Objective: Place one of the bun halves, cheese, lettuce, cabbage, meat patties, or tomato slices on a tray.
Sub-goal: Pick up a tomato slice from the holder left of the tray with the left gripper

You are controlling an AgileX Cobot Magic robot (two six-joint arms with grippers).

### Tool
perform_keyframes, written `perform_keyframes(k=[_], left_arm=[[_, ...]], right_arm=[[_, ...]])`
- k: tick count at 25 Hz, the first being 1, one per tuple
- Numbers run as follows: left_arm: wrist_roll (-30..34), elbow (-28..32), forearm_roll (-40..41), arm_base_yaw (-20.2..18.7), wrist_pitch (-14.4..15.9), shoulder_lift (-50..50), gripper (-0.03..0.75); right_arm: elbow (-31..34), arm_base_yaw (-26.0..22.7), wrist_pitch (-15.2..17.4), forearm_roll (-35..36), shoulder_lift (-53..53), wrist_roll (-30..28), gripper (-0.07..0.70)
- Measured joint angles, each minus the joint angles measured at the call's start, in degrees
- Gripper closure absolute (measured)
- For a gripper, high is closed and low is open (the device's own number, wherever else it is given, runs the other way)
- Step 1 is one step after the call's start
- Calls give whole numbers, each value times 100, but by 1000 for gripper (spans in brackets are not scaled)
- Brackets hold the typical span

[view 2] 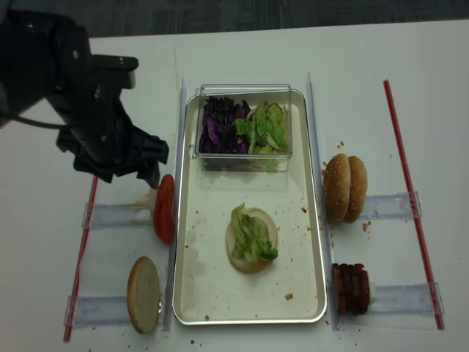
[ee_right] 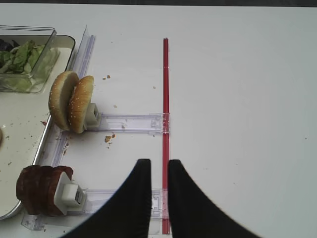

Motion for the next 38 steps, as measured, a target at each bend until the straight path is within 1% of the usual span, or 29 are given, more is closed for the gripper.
perform_keyframes(k=[3,6,11,18,23,28,38], left_arm=[[-155,0,-149,-391,-122,0,131],[-277,0,-172,-550,-204,0,131],[-359,0,-277,-557,-250,14,134],[-299,-13,-541,-557,-273,401,137],[-277,-13,-603,-557,-317,413,149],[-115,-13,-802,-557,-353,413,159],[-97,-13,-802,-557,-428,413,160]], right_arm=[[0,0,0,0,0,0,520],[0,0,0,0,0,0,556],[0,0,0,0,0,0,591],[0,0,0,0,0,0,591],[0,0,0,0,0,0,591],[0,0,0,-4,0,0,591],[0,0,0,-4,0,0,592]])
